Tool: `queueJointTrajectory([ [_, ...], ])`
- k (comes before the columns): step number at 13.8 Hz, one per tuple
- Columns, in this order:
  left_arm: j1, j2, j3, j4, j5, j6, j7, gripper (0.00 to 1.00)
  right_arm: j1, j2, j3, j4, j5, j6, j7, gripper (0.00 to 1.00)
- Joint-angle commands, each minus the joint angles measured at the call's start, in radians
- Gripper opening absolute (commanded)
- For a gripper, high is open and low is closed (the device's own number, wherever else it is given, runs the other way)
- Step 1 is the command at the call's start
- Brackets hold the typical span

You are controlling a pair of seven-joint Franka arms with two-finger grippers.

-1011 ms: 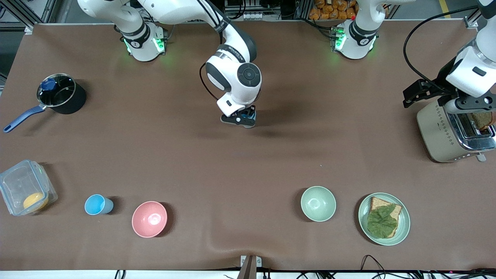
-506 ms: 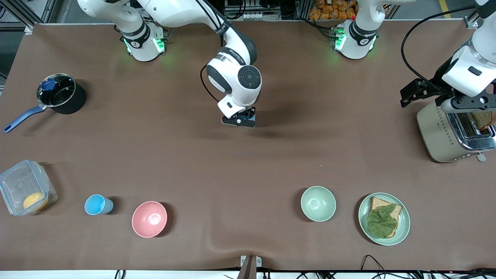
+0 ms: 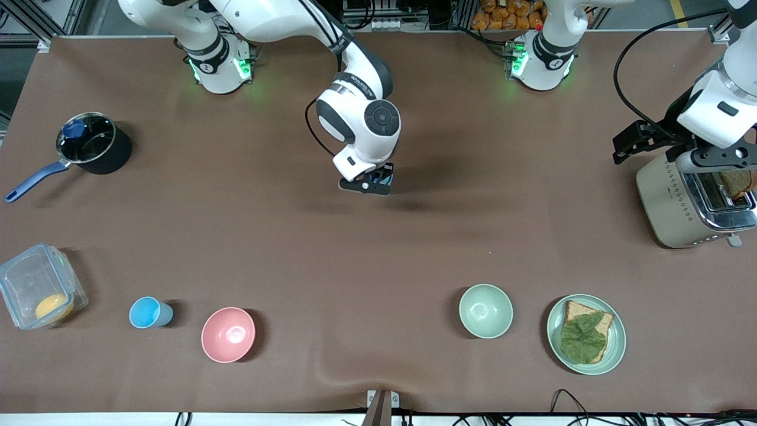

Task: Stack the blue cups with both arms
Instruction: 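Lower the cup into the placed cup and open the right gripper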

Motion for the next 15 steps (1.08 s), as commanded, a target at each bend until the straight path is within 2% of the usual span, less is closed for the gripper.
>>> queueJointTrajectory([
  [1,0.007,-0.017,0.004,-0.006,-0.008,-0.011,0.023,1.00,0.006,-0.007,0.004,0.058,-0.025,-0.083,0.031,1.00],
  [10,0.011,-0.015,0.012,0.053,0.037,-0.062,0.026,1.00,-0.033,-0.120,0.001,0.076,-0.014,-0.156,-0.028,1.00],
  [15,0.012,0.002,0.012,0.074,0.037,-0.068,0.028,1.00,-0.278,-0.236,0.001,0.076,-0.013,-0.273,-0.466,1.00],
])
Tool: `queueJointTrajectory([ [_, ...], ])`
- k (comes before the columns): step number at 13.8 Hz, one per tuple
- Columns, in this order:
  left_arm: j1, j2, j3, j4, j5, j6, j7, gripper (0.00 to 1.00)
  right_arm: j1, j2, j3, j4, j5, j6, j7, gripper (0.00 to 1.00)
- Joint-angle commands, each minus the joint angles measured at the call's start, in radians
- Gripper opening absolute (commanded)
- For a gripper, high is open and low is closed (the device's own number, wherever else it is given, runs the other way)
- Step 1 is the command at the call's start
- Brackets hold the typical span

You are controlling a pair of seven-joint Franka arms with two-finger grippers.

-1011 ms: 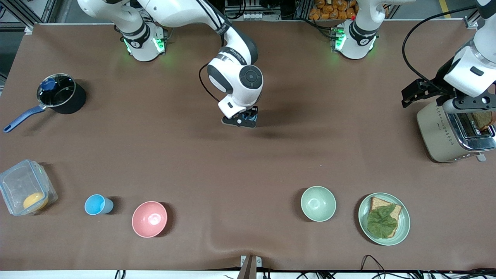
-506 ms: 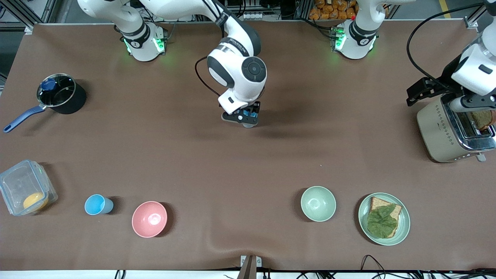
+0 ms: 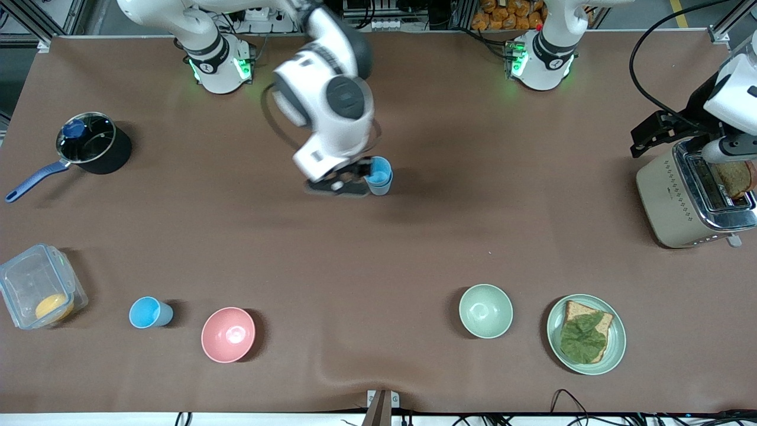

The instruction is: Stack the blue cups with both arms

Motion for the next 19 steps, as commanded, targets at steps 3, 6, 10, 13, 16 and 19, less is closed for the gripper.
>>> queueJointTrajectory([
  [3,0.003,0.010,-0.002,0.025,0.021,-0.030,0.026,1.00,-0.277,-0.120,0.023,-0.024,0.003,-0.062,-0.367,1.00],
  [6,0.005,0.010,-0.003,0.029,0.019,-0.033,0.026,1.00,-0.455,-0.226,0.034,-0.028,0.005,-0.129,-0.585,1.00],
  [10,0.009,0.019,-0.002,0.041,0.019,-0.040,0.028,1.00,-0.603,-0.374,0.019,-0.062,0.046,-0.229,-0.696,1.00],
  [13,0.009,0.026,-0.002,0.060,0.021,-0.040,0.028,1.00,-0.606,-0.443,-0.017,-0.065,0.048,-0.248,-0.693,1.00],
  [16,0.009,0.026,-0.002,0.063,0.021,-0.040,0.028,1.00,-0.606,-0.455,-0.035,-0.065,0.049,-0.262,-0.690,1.00],
  [19,0.008,0.027,0.000,0.063,0.021,-0.042,0.026,1.00,-0.607,-0.457,-0.087,-0.065,0.123,-0.262,-0.702,1.00],
])
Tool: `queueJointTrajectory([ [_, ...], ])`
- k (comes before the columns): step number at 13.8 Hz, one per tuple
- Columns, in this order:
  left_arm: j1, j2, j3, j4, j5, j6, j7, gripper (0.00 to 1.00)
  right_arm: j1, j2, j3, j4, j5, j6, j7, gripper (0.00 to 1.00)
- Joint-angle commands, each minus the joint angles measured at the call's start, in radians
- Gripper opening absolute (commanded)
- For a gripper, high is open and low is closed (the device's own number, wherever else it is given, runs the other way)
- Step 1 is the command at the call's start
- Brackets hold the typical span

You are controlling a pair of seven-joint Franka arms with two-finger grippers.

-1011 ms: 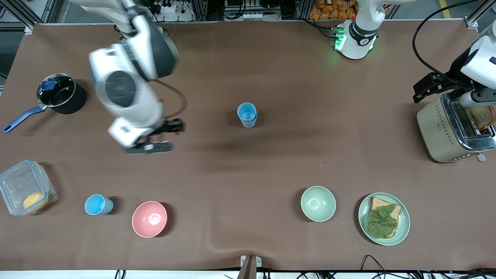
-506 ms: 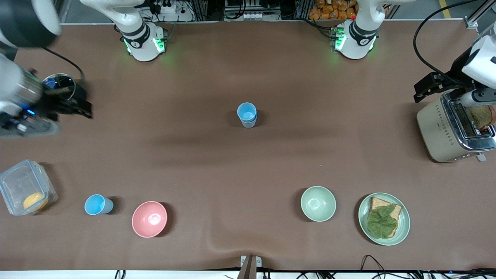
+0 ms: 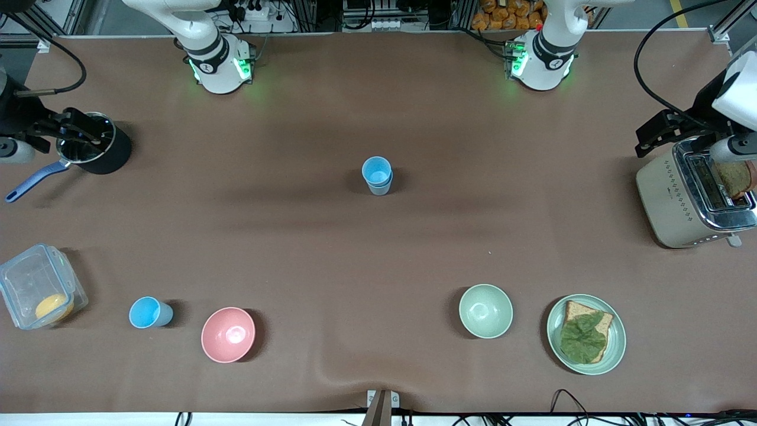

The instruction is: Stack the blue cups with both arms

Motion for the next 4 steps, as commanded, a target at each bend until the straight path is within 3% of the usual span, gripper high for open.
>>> queueJointTrajectory([
  [1,0.005,0.013,-0.001,0.031,0.021,-0.028,0.026,1.00,-0.005,-0.022,-0.029,-0.025,0.053,0.004,-0.010,1.00],
  [4,0.005,0.011,0.000,0.032,0.021,-0.032,0.028,1.00,-0.004,-0.022,-0.027,-0.024,0.047,-0.012,0.000,1.00],
])
